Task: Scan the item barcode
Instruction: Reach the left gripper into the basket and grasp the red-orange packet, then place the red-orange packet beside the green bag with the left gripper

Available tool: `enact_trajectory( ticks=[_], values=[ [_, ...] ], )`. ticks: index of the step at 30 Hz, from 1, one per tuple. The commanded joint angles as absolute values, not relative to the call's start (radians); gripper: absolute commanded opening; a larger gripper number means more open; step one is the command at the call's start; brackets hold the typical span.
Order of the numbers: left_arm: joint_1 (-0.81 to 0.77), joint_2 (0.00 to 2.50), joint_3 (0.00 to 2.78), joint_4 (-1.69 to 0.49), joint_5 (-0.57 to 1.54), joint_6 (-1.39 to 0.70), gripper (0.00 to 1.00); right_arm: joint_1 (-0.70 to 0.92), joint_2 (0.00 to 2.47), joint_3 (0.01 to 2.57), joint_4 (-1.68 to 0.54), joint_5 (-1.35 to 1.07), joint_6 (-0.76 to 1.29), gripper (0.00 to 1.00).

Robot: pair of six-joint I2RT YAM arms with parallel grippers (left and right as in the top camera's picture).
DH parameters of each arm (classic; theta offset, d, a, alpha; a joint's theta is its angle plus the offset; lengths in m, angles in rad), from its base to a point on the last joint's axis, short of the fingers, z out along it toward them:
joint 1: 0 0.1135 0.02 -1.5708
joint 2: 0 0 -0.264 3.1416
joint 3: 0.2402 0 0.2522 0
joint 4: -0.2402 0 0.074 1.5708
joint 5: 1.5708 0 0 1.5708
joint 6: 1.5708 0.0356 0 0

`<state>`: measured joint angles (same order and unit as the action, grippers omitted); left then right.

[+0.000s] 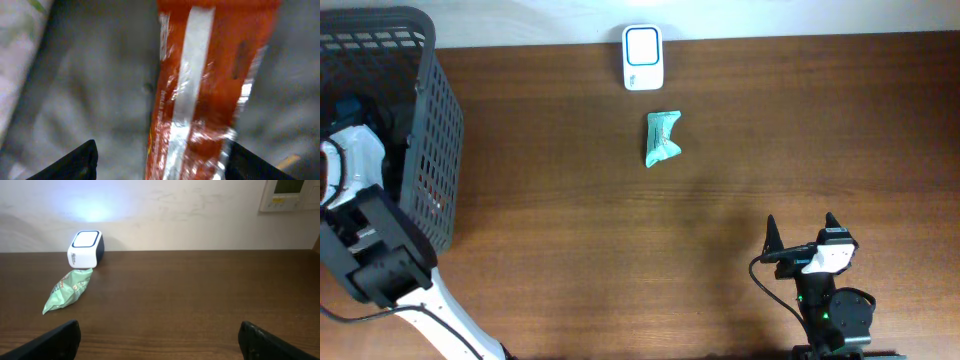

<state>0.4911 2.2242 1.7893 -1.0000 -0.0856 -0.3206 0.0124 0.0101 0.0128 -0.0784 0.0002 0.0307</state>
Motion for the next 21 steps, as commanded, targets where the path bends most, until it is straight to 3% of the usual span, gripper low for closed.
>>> enact_trajectory(
  ticks=[1,2,3,6,11,15,21],
  values=[
    [0.491,2.300,1.765,-1.019,-0.105,-0.297,0.24,0.006,0.004,0.006,-0.082,0.005,0.042,0.99],
    [0.491,2.300,1.766,-1.019,-0.105,-0.297,0.07,0.006,0.004,0.006,-0.082,0.005,0.042,0.99],
    [0.491,2.296,1.778,-1.026,-0.105,-0.297,0.00,0.006,0.003,0.006,-0.082,0.005,0.042,0.99],
    [0.494,2.284,1.867,-1.081,-0.105,-0.297,0.00,0.006,0.004,0.006,-0.082,0.005,0.042,0.99],
    [0.494,2.221,2.293,-1.259,-0.101,-0.299,0.00,0.006,0.004,0.006,-0.082,0.005,0.042,0.99],
    [0.494,2.106,2.695,-1.359,-0.065,-0.493,0.00,0.006,0.004,0.006,-0.082,0.005,0.042,0.99],
    [0.454,1.956,2.873,-1.317,0.542,-0.516,0.00,0.006,0.003,0.006,-0.082,0.005,0.042,0.99]
  ],
)
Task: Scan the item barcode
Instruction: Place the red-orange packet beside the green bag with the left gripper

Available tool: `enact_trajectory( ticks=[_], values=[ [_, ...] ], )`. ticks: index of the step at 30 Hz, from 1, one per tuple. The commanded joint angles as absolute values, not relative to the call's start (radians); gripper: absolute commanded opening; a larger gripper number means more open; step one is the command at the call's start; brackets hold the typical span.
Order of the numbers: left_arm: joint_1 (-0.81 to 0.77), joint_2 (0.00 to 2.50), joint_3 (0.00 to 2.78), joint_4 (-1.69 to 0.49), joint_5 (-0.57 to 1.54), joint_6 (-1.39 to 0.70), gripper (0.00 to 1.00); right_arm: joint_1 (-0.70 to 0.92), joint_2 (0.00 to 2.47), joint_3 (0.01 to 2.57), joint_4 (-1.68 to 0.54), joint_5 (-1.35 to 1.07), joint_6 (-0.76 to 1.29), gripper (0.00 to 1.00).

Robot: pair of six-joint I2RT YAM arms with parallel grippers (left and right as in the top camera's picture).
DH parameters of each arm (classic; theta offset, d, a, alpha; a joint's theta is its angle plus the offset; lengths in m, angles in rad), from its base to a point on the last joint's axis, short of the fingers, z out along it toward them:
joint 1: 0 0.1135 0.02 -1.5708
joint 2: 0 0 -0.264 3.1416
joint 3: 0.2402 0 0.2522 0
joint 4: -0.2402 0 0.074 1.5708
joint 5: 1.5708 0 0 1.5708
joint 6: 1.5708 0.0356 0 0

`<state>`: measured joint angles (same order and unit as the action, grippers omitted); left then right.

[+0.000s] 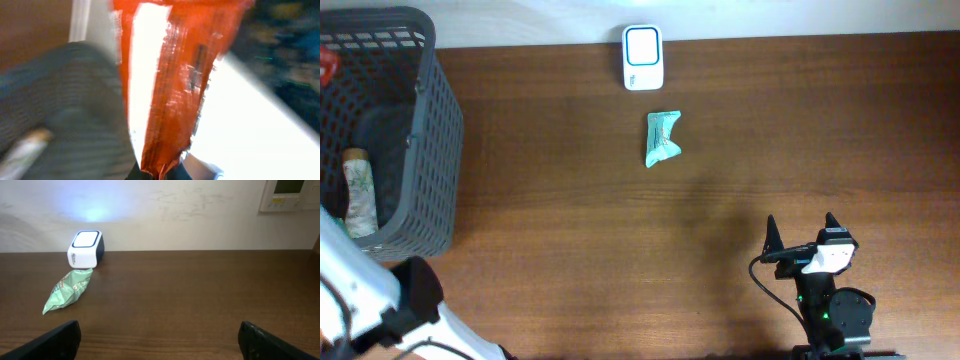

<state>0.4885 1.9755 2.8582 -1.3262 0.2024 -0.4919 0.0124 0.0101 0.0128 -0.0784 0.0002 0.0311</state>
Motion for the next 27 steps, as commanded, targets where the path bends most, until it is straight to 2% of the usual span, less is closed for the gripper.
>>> enact_trajectory(
  ticks=[1,6,9,14,21,27],
  values=[
    [0.426,1.956,2.873,-1.318,0.573,-0.516,0.00,0.006,0.003,0.006,-0.082,0.005,0.042,0.99],
    [0.156,2.007,2.844,-1.350,0.446,-0.459,0.00,0.006,0.004,0.006,-0.082,0.005,0.042,0.99],
    [-0.037,2.069,2.788,-1.469,0.226,-0.422,0.00,0.006,0.003,0.006,-0.082,0.005,0.042,0.99],
    [-0.305,2.244,2.645,-1.441,0.062,-0.350,0.00,0.006,0.003,0.006,-0.082,0.005,0.042,0.99],
    [-0.430,2.475,2.552,-1.356,-0.179,-0.416,0.00,0.006,0.004,0.006,-0.082,0.005,0.042,0.99],
    [-0.478,2.657,2.552,-1.344,0.001,-0.433,0.01,0.006,0.004,0.006,-0.082,0.005,0.042,0.99]
  ],
)
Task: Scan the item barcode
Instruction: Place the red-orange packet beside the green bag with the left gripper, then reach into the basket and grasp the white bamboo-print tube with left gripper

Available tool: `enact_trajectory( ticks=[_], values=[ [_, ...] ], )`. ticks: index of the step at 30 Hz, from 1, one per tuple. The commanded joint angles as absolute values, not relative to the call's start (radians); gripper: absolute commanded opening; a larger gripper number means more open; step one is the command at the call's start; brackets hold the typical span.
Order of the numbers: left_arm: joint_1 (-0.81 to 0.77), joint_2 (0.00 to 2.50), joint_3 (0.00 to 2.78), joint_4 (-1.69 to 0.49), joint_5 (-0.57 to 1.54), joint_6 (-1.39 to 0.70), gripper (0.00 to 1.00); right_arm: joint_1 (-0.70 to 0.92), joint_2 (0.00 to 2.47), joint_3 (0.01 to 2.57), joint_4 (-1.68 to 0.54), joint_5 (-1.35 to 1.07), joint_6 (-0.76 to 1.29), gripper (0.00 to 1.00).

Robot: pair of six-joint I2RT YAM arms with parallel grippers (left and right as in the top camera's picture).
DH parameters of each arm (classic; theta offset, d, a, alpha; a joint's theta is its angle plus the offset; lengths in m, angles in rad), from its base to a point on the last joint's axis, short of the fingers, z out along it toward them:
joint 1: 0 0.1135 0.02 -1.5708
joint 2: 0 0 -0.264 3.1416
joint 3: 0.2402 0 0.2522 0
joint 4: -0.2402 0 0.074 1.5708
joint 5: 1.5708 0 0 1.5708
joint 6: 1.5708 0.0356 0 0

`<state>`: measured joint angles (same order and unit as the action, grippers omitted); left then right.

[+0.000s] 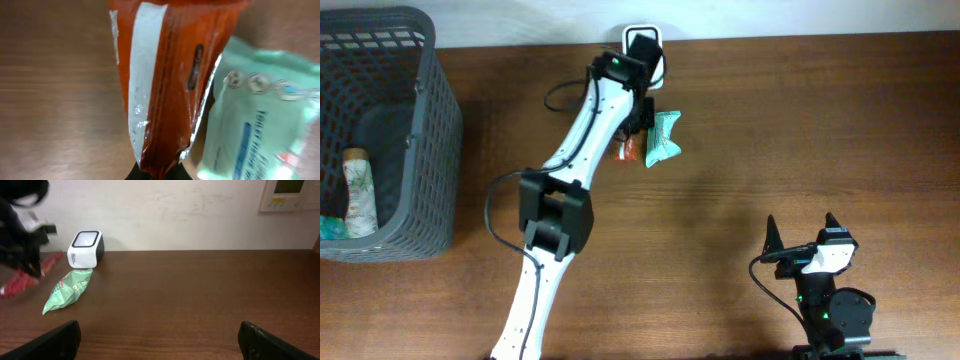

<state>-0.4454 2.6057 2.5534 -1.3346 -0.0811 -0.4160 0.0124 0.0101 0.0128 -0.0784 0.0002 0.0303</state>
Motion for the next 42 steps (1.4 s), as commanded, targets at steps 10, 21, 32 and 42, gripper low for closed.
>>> enact_trajectory(
  ticks=[10,21,32,42],
  values=[
    [-0.624,2.666,2.589,-1.382,0.052,-0.416,0.07,0.006,0.004,0.006,-0.082,0.005,0.042,0.99],
    [-0.568,2.647,2.810,-1.619,0.057,-0.418,0.48,0.006,0.004,0.006,-0.082,0.005,0.042,0.99],
    [-0.143,2.251,3.138,-1.534,0.026,-0.279,0.77,0.006,0.003,0.006,-0.082,0.005,0.042,0.99],
    [0.452,2.146,3.002,-1.443,-0.185,-0.207,1.00,0.006,0.004,0.006,-0.082,0.005,0.042,0.99]
  ],
)
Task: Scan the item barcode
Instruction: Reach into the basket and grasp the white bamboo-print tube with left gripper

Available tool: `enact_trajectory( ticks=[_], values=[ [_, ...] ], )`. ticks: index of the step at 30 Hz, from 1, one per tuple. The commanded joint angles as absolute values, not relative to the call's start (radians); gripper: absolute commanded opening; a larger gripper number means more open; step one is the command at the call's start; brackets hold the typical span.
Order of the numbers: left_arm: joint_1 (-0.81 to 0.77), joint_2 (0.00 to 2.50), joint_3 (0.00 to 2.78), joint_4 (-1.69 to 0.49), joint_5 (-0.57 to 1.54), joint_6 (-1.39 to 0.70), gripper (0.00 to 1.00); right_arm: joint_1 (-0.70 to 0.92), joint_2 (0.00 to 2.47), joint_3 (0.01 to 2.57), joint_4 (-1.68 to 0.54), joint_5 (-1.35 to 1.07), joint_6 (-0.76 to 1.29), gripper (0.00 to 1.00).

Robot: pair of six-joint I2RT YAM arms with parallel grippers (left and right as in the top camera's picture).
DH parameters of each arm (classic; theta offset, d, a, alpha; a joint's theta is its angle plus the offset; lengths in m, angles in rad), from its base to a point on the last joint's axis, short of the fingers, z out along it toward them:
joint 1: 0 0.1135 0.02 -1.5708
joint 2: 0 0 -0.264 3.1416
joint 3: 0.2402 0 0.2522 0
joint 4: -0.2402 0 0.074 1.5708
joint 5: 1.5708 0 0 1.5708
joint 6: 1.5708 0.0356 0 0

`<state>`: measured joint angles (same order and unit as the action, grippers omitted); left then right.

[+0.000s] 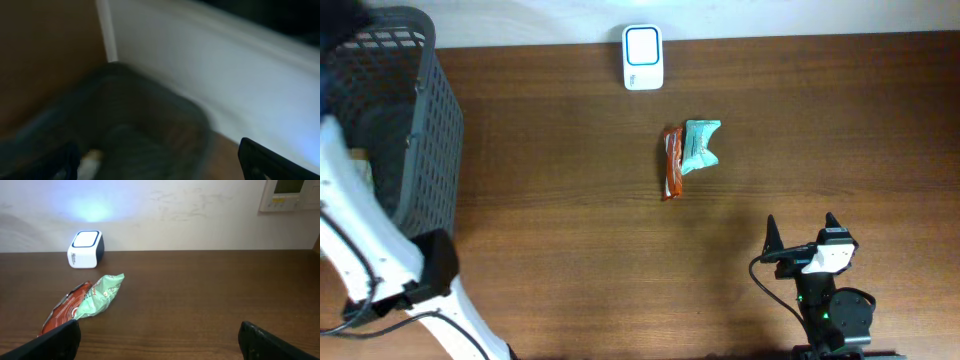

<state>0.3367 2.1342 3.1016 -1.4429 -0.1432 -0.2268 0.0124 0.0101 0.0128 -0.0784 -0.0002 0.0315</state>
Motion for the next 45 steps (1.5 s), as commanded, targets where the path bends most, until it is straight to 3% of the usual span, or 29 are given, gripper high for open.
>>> enact_trajectory(
  ticks=[1,5,12,14,16,17,24,28,35,39,45],
  values=[
    [0.492,2.146,2.952,-1.436,-0.184,-0.199,0.99,0.006,0.004,0.006,-0.082,0.005,0.042,0.99],
    [0.608,2.146,2.696,-1.330,-0.076,0.022,0.94,0.006,0.003,0.006,-0.082,0.005,0.042,0.99],
    [0.611,2.146,2.220,-1.127,-0.068,0.393,0.99,0.006,0.004,0.006,-0.082,0.005,0.042,0.99],
    [0.609,2.146,2.149,-1.102,-0.115,0.404,0.97,0.006,0.004,0.006,-0.082,0.005,0.042,0.99],
    [0.603,2.146,2.107,-1.100,-0.127,0.451,0.88,0.006,0.003,0.006,-0.082,0.005,0.042,0.99],
    [0.590,2.146,2.079,-1.091,-0.163,0.463,0.80,0.006,0.003,0.006,-0.082,0.005,0.042,0.99],
    [0.458,2.146,1.932,-0.995,-0.461,0.458,0.82,0.006,0.004,0.006,-0.082,0.005,0.042,0.99],
    [0.481,2.146,1.875,-0.987,-0.523,0.396,0.82,0.006,0.004,0.006,-0.082,0.005,0.042,0.99],
    [0.544,2.146,1.759,-0.878,-0.433,0.396,0.82,0.006,0.004,0.006,-0.082,0.005,0.042,0.99],
    [0.544,2.146,1.666,-0.789,-0.343,0.398,0.70,0.006,0.004,0.006,-0.082,0.005,0.042,0.99],
    [0.545,2.146,1.591,-0.728,-0.344,0.397,0.70,0.006,0.004,0.006,-0.082,0.005,0.042,0.99]
  ],
)
